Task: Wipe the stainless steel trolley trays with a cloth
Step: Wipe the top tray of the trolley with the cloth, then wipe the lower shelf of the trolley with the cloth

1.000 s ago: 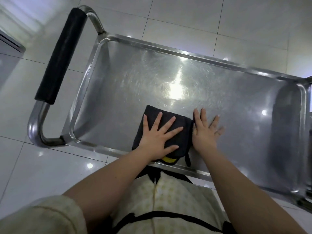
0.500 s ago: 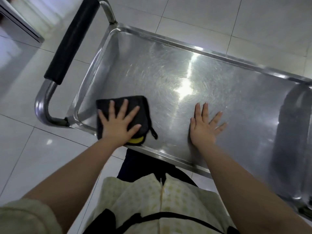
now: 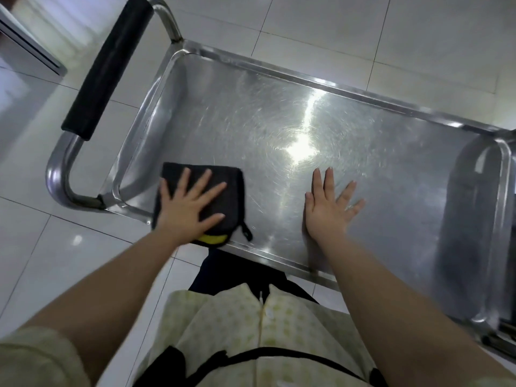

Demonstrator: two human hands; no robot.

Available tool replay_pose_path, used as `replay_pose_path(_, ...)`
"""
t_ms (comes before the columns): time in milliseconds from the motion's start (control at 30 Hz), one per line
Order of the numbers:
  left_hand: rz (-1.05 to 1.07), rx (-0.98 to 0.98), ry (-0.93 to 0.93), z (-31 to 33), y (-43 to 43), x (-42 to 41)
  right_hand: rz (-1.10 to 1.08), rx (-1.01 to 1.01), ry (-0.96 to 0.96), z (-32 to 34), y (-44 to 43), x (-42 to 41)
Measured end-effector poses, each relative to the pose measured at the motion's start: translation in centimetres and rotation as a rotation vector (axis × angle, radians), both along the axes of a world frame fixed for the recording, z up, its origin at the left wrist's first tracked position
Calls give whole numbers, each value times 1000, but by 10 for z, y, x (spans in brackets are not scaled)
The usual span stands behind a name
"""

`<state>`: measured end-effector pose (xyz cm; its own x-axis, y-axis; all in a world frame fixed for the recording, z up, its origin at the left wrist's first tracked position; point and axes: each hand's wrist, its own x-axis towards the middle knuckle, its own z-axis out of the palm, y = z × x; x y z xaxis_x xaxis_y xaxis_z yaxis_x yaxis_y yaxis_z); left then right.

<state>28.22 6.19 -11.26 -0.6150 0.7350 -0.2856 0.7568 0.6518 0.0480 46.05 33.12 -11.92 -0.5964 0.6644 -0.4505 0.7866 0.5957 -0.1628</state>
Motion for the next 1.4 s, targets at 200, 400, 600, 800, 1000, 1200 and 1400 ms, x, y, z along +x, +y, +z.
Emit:
replay_pose_path(200, 292, -162, 60, 5, -82, -56, -19, 43, 16, -4, -3, 0)
replay_pose_path(400, 306, -107, -44, 6, -5, -4, 7, 74, -16, -3, -1, -1)
replay_pose_path(600, -73, -77, -194, 14, 82, 82, -149, -105, 292, 19, -7, -15)
replay_pose_path(800, 186, 242, -174, 30, 67, 28, -8, -211, 271, 22, -46, -37)
replay_pose_path(1000, 119, 256, -231, 23, 44, -16, -214, -145, 467, 37, -74, -41)
replay_pose_path(1200, 150, 462, -500, 41, 27, -24, -480, -196, 632, 69, -114, -23)
replay_pose_path(1400, 120, 574, -618, 59, 0, -13, -575, -149, 733, 94, -152, 7)
